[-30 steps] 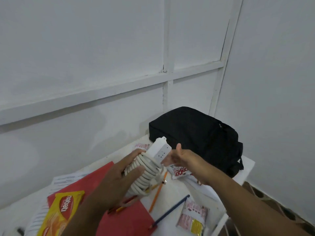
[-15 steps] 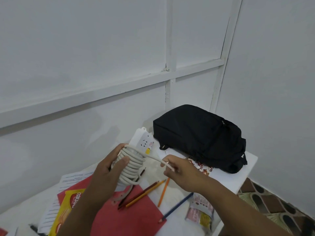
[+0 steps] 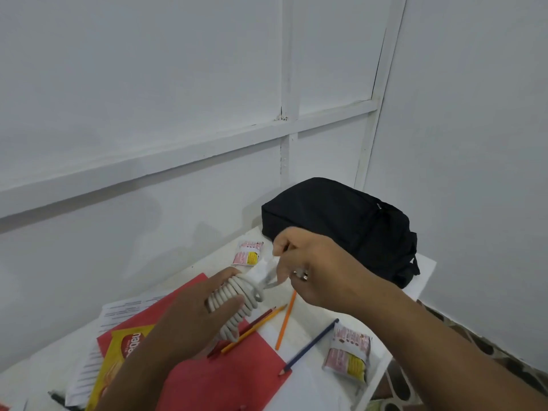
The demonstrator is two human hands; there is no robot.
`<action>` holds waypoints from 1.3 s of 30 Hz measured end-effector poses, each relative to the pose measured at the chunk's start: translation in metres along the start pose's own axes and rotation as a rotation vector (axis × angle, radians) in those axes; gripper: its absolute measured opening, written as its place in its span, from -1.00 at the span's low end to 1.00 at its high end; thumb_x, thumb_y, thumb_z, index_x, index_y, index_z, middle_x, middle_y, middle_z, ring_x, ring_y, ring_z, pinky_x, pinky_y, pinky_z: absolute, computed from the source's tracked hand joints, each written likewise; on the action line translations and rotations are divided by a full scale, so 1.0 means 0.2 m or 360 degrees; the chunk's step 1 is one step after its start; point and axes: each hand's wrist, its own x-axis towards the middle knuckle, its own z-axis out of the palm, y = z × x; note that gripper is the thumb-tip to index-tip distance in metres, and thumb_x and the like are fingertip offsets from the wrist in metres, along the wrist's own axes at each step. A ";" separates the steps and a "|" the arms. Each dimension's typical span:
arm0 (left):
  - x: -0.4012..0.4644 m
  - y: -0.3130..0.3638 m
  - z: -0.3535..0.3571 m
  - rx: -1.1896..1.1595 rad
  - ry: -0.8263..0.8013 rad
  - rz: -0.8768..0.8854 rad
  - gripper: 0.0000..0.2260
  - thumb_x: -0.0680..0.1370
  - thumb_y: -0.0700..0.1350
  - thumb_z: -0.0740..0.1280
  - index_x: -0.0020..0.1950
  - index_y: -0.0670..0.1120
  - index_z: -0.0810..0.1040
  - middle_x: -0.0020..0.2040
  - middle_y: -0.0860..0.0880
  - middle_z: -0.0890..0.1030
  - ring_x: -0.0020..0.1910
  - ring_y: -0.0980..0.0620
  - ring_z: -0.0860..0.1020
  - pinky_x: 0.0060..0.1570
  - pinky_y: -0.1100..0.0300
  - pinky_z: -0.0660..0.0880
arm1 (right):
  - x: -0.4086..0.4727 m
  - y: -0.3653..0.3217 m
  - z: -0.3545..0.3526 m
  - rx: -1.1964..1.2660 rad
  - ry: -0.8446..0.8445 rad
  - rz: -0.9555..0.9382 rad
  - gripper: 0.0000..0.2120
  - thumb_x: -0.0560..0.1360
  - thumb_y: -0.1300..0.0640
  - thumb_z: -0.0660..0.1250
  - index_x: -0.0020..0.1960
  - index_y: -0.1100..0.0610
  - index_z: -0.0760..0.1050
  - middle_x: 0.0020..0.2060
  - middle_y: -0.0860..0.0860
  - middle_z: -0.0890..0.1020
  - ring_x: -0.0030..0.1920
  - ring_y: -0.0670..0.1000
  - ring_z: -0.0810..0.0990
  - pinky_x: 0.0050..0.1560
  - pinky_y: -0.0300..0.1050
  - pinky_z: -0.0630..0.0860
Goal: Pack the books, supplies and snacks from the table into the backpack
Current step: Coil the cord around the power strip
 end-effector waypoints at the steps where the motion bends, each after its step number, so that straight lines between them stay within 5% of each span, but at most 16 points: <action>1: 0.00 0.01 0.01 0.0002 -0.0021 0.0010 -0.66 0.58 0.18 0.30 0.35 0.35 0.38 0.07 0.19 0.61 0.00 0.19 0.61 0.00 0.17 0.60 | 0.01 -0.02 -0.01 0.0062 0.0022 -0.0020 -0.75 0.35 0.38 0.41 -0.16 0.04 0.65 -0.02 -0.09 0.54 -0.12 -0.07 0.57 -0.26 -0.19 0.53; 9: -0.04 0.13 0.07 -0.0232 -0.0187 0.0269 -0.56 0.44 0.29 0.26 0.31 0.29 0.45 0.06 0.22 0.62 0.05 0.18 0.59 -0.06 0.33 0.54 | 0.05 -0.05 -0.01 0.0846 0.0279 0.0555 -0.63 0.45 0.24 0.50 0.17 -0.04 0.51 -0.11 -0.09 0.62 -0.11 -0.02 0.62 0.05 -0.02 0.57; 13: -0.04 0.14 0.13 -0.0196 -0.0195 0.0268 -0.57 0.44 0.33 0.22 0.30 0.35 0.42 0.08 0.24 0.60 0.08 0.21 0.58 -0.01 0.27 0.58 | 0.02 -0.04 0.05 0.0820 0.0286 0.0775 -0.62 0.53 0.01 0.42 0.22 -0.08 0.29 -0.15 -0.05 0.51 -0.24 -0.09 0.49 -0.10 -0.11 0.53; 16: -0.03 0.14 0.18 -0.0171 -0.0097 0.0176 -0.64 0.43 0.35 0.20 0.23 0.45 0.38 0.05 0.22 0.59 0.04 0.23 0.55 -0.02 0.24 0.57 | -0.04 -0.02 0.08 0.0985 0.0267 0.0930 -0.74 0.58 0.10 0.28 0.11 -0.05 0.19 -0.14 0.06 0.41 -0.24 -0.03 0.39 -0.18 -0.01 0.44; 20: -0.01 0.15 0.28 -0.0039 -0.0032 0.0060 -0.53 0.43 0.38 0.18 0.34 0.38 0.34 0.08 0.21 0.55 0.05 0.22 0.54 0.04 0.14 0.57 | -0.11 0.05 0.09 0.0807 0.0107 0.1033 -0.75 0.62 0.08 0.22 0.13 -0.03 0.14 -0.17 0.01 0.40 -0.29 -0.10 0.37 -0.30 -0.18 0.38; 23: 0.01 0.19 0.35 0.0007 0.0133 -0.0048 -0.45 0.43 0.39 0.18 0.41 0.31 0.32 0.10 0.18 0.52 0.04 0.23 0.51 0.06 0.09 0.57 | -0.15 0.09 0.14 0.0927 0.0582 0.1299 -0.66 0.52 -0.04 0.41 0.17 -0.04 0.32 -0.04 -0.06 0.54 -0.12 -0.13 0.57 -0.16 -0.27 0.53; 25: 0.04 0.23 0.39 0.0087 0.0219 -0.0073 -0.44 0.45 0.40 0.18 0.43 0.31 0.27 0.10 0.17 0.49 0.02 0.25 0.49 0.03 0.11 0.55 | -0.18 0.11 0.18 0.1137 0.0919 0.1455 -0.72 0.44 -0.03 0.51 0.05 0.00 0.50 -0.06 -0.02 0.63 -0.05 -0.04 0.65 -0.07 -0.12 0.62; 28: 0.08 0.35 0.46 0.0188 0.0211 -0.0107 -0.50 0.54 0.31 0.23 0.46 0.31 0.24 0.10 0.15 0.45 -0.07 0.29 0.45 -0.19 0.39 0.40 | -0.22 0.18 0.24 0.1340 0.1052 0.1456 -0.83 0.43 0.06 0.52 0.01 0.00 0.63 -0.05 -0.02 0.70 0.01 -0.03 0.67 0.09 0.05 0.63; 31: 0.14 0.43 0.55 0.0220 0.0246 -0.0097 -0.51 0.54 0.31 0.24 0.45 0.30 0.25 0.07 0.15 0.45 -0.10 0.27 0.48 -0.19 0.35 0.44 | -0.28 0.26 0.25 0.1374 0.0897 0.1231 -0.65 0.56 0.20 0.39 0.32 0.00 0.55 0.22 -0.07 0.61 0.23 -0.14 0.57 0.29 -0.22 0.50; 33: 0.17 0.46 0.60 0.0223 0.0263 -0.0104 -0.49 0.52 0.33 0.24 0.44 0.30 0.24 0.07 0.16 0.45 -0.06 0.23 0.49 -0.08 0.23 0.53 | -0.33 0.35 0.23 0.1023 0.0855 0.1047 -0.63 0.60 0.27 0.31 0.35 -0.02 0.51 0.20 -0.07 0.56 0.17 -0.19 0.55 0.17 -0.45 0.42; 36: 0.22 0.50 0.67 0.0216 0.0202 -0.0139 -0.50 0.50 0.35 0.25 0.42 0.36 0.22 0.09 0.20 0.43 -0.01 0.18 0.49 -0.03 0.14 0.57 | -0.39 0.53 0.13 0.0832 0.0802 0.0893 -0.66 0.59 0.28 0.31 0.27 -0.05 0.57 -0.01 -0.04 0.55 -0.03 -0.13 0.58 -0.02 -0.43 0.45; 39: 0.25 0.57 0.72 0.0195 0.0165 -0.0135 -0.55 0.52 0.31 0.27 0.37 0.38 0.23 0.04 0.24 0.43 -0.07 0.19 0.51 -0.09 0.22 0.57 | -0.45 0.66 0.00 0.1053 0.0656 0.0828 -0.69 0.55 0.31 0.37 0.13 -0.08 0.61 -0.16 0.00 0.57 -0.15 -0.13 0.59 -0.11 -0.36 0.50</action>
